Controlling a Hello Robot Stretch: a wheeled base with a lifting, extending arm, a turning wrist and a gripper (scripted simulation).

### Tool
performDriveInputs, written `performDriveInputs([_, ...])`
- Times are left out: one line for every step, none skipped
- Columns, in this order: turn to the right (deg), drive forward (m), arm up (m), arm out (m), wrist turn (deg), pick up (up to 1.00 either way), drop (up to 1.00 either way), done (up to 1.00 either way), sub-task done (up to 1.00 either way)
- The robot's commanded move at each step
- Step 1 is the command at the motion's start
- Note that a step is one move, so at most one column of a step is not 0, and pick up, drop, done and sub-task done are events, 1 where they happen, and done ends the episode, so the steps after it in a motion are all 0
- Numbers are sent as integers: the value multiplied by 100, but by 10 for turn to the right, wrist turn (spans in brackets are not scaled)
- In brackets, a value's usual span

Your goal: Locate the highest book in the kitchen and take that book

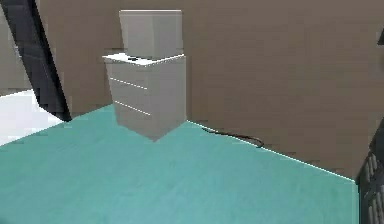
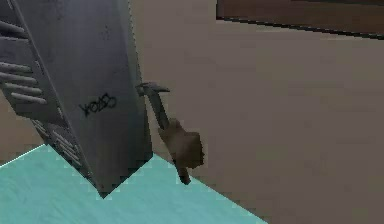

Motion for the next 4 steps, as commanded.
performDriveInputs([0, 30, 0, 0, 0, 0, 0, 0, 0])
performDriveInputs([-450, 0, 0, 0, 0, 0, 0, 0, 0])
performDriveInputs([-30, 0, 0, 0, 0, 0, 0, 0, 0])
performDriveInputs([0, 100, 0, 0, 0, 0, 0, 0, 0])
